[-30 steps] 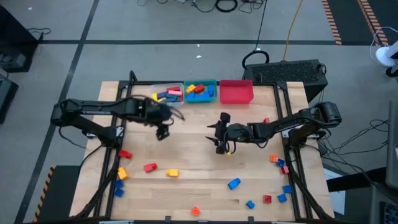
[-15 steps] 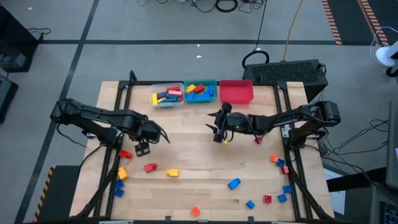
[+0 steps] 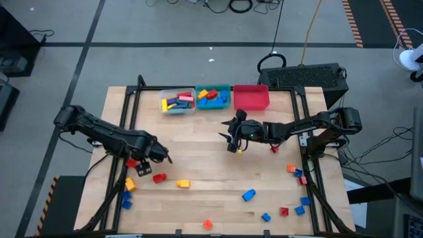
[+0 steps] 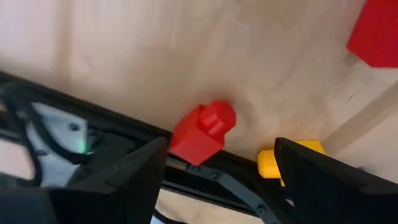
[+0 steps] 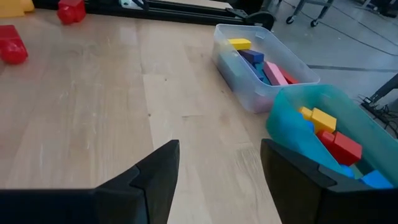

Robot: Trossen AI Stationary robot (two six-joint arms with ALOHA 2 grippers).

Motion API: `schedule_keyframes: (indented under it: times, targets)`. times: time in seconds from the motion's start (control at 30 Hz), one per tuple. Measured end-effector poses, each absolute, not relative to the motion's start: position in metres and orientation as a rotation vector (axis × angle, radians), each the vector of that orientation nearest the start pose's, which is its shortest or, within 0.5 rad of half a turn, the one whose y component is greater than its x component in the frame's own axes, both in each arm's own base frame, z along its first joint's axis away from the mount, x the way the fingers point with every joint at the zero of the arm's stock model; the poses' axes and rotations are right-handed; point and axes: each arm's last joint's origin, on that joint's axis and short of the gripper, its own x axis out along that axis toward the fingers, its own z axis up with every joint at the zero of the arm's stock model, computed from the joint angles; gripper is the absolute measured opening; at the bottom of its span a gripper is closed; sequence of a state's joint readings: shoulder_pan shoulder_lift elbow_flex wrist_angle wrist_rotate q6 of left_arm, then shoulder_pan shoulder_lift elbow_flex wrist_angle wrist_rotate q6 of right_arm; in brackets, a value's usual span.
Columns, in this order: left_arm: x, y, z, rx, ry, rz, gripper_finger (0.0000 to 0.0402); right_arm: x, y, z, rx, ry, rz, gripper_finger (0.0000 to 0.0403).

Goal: Sort blocks by size
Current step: Put the red 1 stud game piece into the green bin

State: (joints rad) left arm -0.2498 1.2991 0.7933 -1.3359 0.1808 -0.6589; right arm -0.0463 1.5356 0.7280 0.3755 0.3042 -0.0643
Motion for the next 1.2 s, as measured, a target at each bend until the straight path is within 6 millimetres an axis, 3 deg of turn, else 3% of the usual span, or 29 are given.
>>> schedule_keyframes:
  times: [0.3,0.67,0.93,1.2]
  targets:
    - [0.17,-0.057,0.174,-0.309,2.006,0.302,0.0297,0.309,-0.023,0.191,-0.119,0.449,-0.331,0.021]
    - [0.182,-0.063,0.121,-0.15,2.348,0.245,0.0297,0.309,-0.023,0.191,-0.12,0.456,-0.329,0.021]
    - [0.183,-0.063,0.105,0.011,2.429,0.154,0.0296,0.309,-0.023,0.191,-0.111,0.455,-0.332,0.021]
    - [0.183,-0.063,0.096,0.043,2.478,0.136,0.0285,0.309,-0.023,0.191,-0.098,0.452,-0.335,0.021]
